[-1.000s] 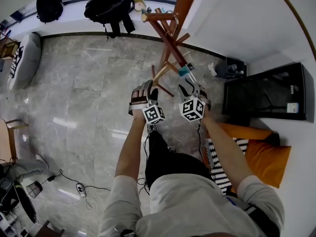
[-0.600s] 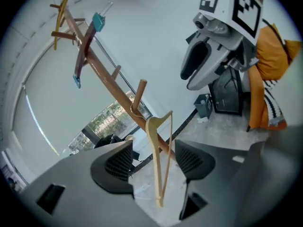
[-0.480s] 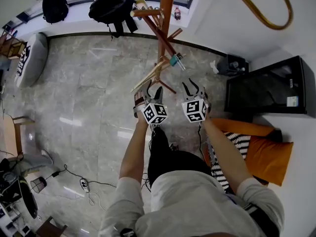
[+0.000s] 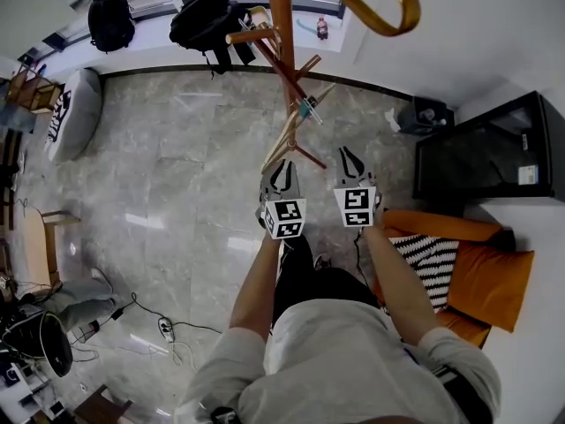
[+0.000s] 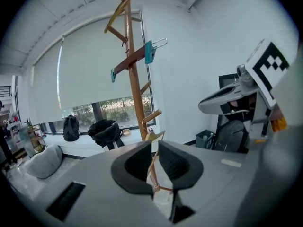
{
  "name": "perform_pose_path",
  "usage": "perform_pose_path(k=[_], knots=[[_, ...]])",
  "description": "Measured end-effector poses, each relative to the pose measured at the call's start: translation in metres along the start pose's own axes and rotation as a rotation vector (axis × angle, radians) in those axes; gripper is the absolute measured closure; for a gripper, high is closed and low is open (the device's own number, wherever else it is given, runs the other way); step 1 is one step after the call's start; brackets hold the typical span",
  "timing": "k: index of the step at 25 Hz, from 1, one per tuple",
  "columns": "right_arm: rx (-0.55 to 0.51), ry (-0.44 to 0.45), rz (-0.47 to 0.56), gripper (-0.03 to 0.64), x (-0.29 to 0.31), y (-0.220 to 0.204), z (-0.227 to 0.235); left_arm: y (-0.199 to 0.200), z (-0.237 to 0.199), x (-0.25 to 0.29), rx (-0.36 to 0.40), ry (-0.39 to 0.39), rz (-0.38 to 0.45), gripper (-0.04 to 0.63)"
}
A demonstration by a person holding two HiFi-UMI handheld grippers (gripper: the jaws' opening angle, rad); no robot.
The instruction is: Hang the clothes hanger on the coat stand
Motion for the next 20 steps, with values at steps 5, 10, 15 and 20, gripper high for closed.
perform_pose_path(k=[5, 10, 15, 20], knots=[[0.053, 0.057, 0.026, 0.612, -0.026, 0.014, -0.003, 0.018, 0.017, -0.027, -0.042, 0.004, 0.053, 0.585], [0.104, 0.082, 0.067, 0.612, -0.063, 0.030, -0.002, 0.043, 0.032, -0.062, -0.068, 0.022, 0.090, 0.586], [0.093, 0.077, 0.114, 0.612, -0.103, 0.042, 0.002, 0.057, 0.049, -0.096, -0.065, 0.048, 0.119, 0.586], [0.100, 0.079, 0.179, 0.612, -0.139, 0.063, 0.011, 0.078, 0.061, -0.130, -0.046, 0.078, 0.166, 0.586]])
Point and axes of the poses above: the fingertips, and each gripper's own axes: x forward along the fingers, z to its right, y out of its top, the point moved 3 cm from there along -x, backward along the fingers, and after that the axes turned 10 degrees about -y, right-handed, at the moved point
